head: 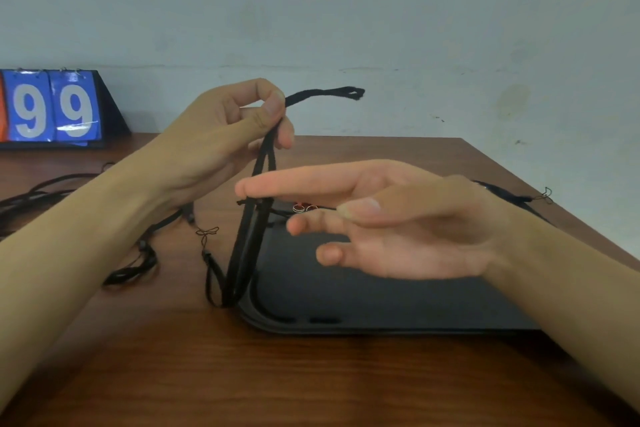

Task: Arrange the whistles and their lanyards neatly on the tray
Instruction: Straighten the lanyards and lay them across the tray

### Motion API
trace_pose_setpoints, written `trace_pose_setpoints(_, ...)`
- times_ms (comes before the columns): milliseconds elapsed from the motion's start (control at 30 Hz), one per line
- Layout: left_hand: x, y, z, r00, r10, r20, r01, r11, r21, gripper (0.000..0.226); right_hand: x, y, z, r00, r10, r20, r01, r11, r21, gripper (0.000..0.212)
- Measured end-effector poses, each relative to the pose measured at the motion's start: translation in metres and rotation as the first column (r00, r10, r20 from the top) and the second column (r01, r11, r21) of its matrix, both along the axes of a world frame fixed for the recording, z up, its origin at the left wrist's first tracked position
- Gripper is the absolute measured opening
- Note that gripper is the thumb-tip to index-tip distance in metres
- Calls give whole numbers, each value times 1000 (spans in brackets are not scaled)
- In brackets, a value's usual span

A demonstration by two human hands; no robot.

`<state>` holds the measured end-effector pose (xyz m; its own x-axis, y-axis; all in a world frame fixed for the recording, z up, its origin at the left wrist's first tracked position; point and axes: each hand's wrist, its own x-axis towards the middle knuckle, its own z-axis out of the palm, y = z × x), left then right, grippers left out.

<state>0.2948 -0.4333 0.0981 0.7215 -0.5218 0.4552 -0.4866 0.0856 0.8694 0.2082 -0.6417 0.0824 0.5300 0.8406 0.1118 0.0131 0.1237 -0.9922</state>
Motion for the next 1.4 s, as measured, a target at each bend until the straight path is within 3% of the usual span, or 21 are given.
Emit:
trace_pose_setpoints(167,19,9,-4,990,136,-44,-137,990,-38,15,6,-8,3,999,-9,47,8,1000,23,59)
trace_pose_setpoints(300,35,21,-7,949,315,-35,-316,947,-50,13,13,-19,7,959,-272,75,269,962,54,41)
trace_pose_setpoints(433,51,34,-13,886,458,66,-459,889,-6,17,22,-38,15,801,-597,48,594,802,51,25)
trace_pose_setpoints(567,58,42,-15,861,487,149,-492,871,-3,20,29,-57,22,556,-769,316,815,578,-29,26)
trace_pose_setpoints(667,62,47,-17,834,495,244,-523,850,64,17,28,-74,24,354,-682,640,920,377,-108,24)
trace_pose_setpoints(767,61,48,-22,802,491,340,-567,805,174,12,22,-87,33,329,-584,742,942,262,-212,35)
trace_pose_setpoints(867,61,45,-24,794,463,394,-581,769,267,8,19,-103,41,241,-521,819,970,140,-197,36)
trace_pose_setpoints(1000,59,45,-25,801,411,436,-575,733,364,14,13,-130,24,232,-483,845,973,117,-200,20)
trace_pose_setpoints(1100,56,42,-26,808,347,476,-558,710,429,20,11,-148,1,81,-482,872,996,-3,-94,13)
trace_pose_setpoints(1200,53,40,-25,825,283,490,-533,679,505,28,13,-161,-8,16,-436,900,996,-67,-50,18)
trace_pose_setpoints(1333,53,41,-27,862,211,461,-475,652,590,46,19,-176,-12,32,-308,951,995,-85,-61,17)
trace_pose_setpoints(1400,53,43,-27,870,202,449,-462,650,603,44,22,-182,-16,49,-280,959,992,-95,-78,16)
